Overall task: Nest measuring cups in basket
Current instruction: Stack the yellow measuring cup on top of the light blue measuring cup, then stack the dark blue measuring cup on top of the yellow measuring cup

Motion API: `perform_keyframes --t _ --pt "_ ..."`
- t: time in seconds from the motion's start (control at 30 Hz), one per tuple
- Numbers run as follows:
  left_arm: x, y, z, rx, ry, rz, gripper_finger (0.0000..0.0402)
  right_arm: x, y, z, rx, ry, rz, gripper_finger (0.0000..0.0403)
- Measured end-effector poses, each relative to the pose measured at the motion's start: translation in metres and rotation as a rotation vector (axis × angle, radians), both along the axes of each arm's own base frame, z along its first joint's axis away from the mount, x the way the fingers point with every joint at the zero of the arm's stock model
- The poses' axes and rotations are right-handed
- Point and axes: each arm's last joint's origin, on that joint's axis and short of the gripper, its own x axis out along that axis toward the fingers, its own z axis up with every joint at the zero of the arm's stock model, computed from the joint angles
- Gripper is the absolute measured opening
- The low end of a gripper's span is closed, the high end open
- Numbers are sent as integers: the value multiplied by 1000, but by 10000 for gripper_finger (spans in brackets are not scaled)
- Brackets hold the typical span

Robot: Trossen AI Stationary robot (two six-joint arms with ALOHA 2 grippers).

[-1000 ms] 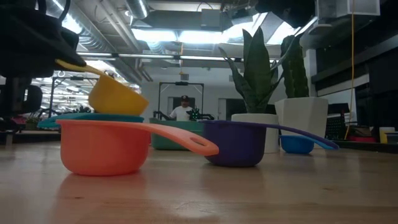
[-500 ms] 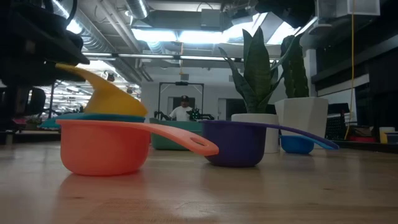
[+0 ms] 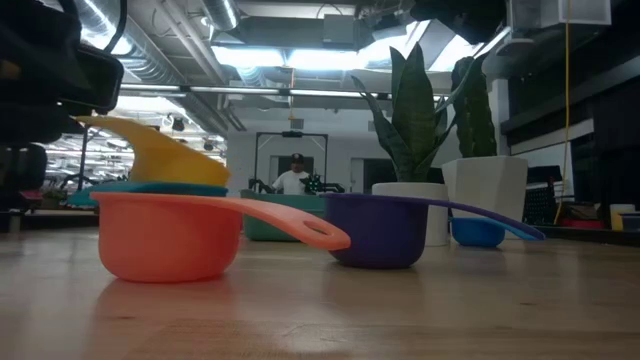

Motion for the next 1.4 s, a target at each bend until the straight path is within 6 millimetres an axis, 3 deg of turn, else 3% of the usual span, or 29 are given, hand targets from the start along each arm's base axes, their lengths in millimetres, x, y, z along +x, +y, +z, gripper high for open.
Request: perform_keyframes --t 0.27,0.53,0.73,1.03,1.2,1.4 --pt "-2 -4 0 -39 30 -123 99 0 0 0 1 0 0 66" --pt "2 -3 10 -37 -92 -42 99 -5 4 -2 -19 33 19 66" --pt "8 -5 24 29 -222 15 99 -25 19 -5 -49 116 74 66" --pt "40 -20 80 341 -469 45 98 -58 23 -2 -132 245 91 66" --pt "64 -21 116 540 -502 49 98 -63 23 -7 -188 267 136 66" --pt "87 -12 157 726 -508 22 98 -66 22 -27 -196 276 132 66"
